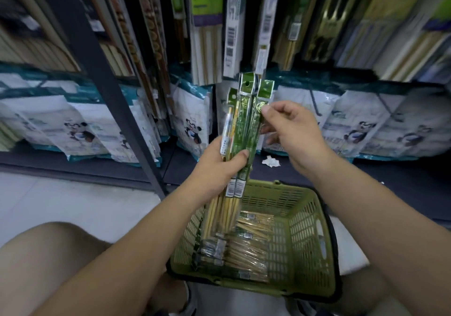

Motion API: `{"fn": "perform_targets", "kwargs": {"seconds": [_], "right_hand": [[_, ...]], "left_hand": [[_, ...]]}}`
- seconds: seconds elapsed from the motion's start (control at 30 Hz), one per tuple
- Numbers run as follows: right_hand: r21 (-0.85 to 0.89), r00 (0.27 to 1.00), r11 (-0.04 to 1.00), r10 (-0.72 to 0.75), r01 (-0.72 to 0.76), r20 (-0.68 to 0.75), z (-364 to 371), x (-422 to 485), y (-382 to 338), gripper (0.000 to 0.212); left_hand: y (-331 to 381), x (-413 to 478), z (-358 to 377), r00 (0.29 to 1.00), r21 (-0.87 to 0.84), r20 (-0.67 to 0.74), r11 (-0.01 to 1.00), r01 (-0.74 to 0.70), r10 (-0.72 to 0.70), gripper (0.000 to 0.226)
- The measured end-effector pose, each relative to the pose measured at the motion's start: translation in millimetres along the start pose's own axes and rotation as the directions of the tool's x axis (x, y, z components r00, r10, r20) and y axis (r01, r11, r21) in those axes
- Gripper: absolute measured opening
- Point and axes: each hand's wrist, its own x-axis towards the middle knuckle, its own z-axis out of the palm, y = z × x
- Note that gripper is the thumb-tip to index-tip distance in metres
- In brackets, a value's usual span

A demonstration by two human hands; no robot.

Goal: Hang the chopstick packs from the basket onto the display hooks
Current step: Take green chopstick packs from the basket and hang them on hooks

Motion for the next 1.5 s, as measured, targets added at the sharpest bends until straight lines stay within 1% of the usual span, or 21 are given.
{"fn": "perform_targets", "kwargs": {"seconds": [0.07, 0.2, 0.3, 0.37, 0.43, 0.47, 0.53, 0.57, 0.6, 0.63, 0.7, 0.73, 0.77, 0.93, 1.0, 1.2, 1.5], "right_hand": [[0.044, 0.997, 0.998, -0.048, 0.051, -0.065, -1, 7, -22, 0.016], [0.177, 0.988, 0.976, -0.106, 0.125, -0.112, -8, 19, -68, 0.012], [0.185, 0.976, 0.965, -0.156, 0.184, -0.154, -15, 29, -100, 0.029], [0.172, 0.966, 0.96, -0.191, 0.221, -0.175, -21, 36, -117, 0.033], [0.164, 0.95, 0.949, -0.233, 0.269, -0.208, -25, 44, -130, 0.031], [0.153, 0.94, 0.944, -0.255, 0.293, -0.229, -28, 48, -136, 0.03], [0.129, 0.92, 0.935, -0.29, 0.331, -0.263, -32, 57, -147, 0.029], [0.118, 0.913, 0.931, -0.305, 0.346, -0.272, -33, 61, -152, 0.03], [0.106, 0.906, 0.928, -0.318, 0.358, -0.278, -35, 65, -156, 0.031], [0.09, 0.9, 0.925, -0.331, 0.369, -0.284, -36, 69, -159, 0.031], [0.055, 0.884, 0.917, -0.363, 0.395, -0.293, -37, 75, -166, 0.03], [0.043, 0.877, 0.912, -0.379, 0.408, -0.296, -38, 78, -170, 0.03], [0.031, 0.869, 0.907, -0.393, 0.421, -0.299, -39, 81, -174, 0.03], [-0.046, 0.837, 0.893, -0.436, 0.447, -0.331, -40, 95, -190, 0.028], [-0.066, 0.823, 0.887, -0.451, 0.458, -0.345, -39, 100, -190, 0.031], [-0.079, 0.805, 0.882, -0.457, 0.464, -0.379, -42, 108, -190, 0.038], [-0.093, 0.795, 0.888, -0.447, 0.451, -0.41, -41, 125, -183, 0.034]], "left_hand": [[21, 7, 0, 0.998, 0.008, 0.015, 0.998, -0.061, 0.061, 0.034], [63, 25, -1, 0.981, 0.054, 0.027, 0.98, -0.193, 0.192, 0.024], [94, 40, 1, 0.965, 0.097, 0.02, 0.96, -0.263, 0.262, 0.024], [110, 50, 2, 0.953, 0.11, -0.004, 0.948, -0.299, 0.301, 0.029], [120, 62, 2, 0.942, 0.096, -0.019, 0.938, -0.332, 0.336, 0.045], [124, 68, 2, 0.939, 0.085, -0.027, 0.937, -0.34, 0.343, 0.057], [134, 75, 2, 0.941, 0.068, -0.055, 0.941, -0.331, 0.335, 0.082], [138, 79, 1, 0.944, 0.055, -0.062, 0.945, -0.321, 0.324, 0.089], [141, 83, 1, 0.945, 0.04, -0.067, 0.947, -0.318, 0.32, 0.086], [143, 86, 0, 0.939, 0.017, -0.067, 0.942, -0.336, 0.336, 0.071], [144, 92, -2, 0.93, -0.064, -0.084, 0.93, -0.362, 0.357, 0.026], [146, 93, -3, 0.929, -0.107, -0.091, 0.924, -0.367, 0.358, 0.013], [148, 94, -5, 0.928, -0.134, -0.095, 0.919, -0.37, 0.36, 0.007], [157, 96, -5, 0.917, -0.17, -0.119, 0.903, -0.395, 0.379, 0.005], [156, 97, -3, 0.92, -0.182, -0.118, 0.903, -0.39, 0.374, 0.006], [148, 101, 2, 0.933, -0.198, -0.087, 0.912, -0.36, 0.349, 0.005], [146, 102, -1, 0.928, -0.178, -0.09, 0.911, -0.371, 0.361, 0.006]]}}
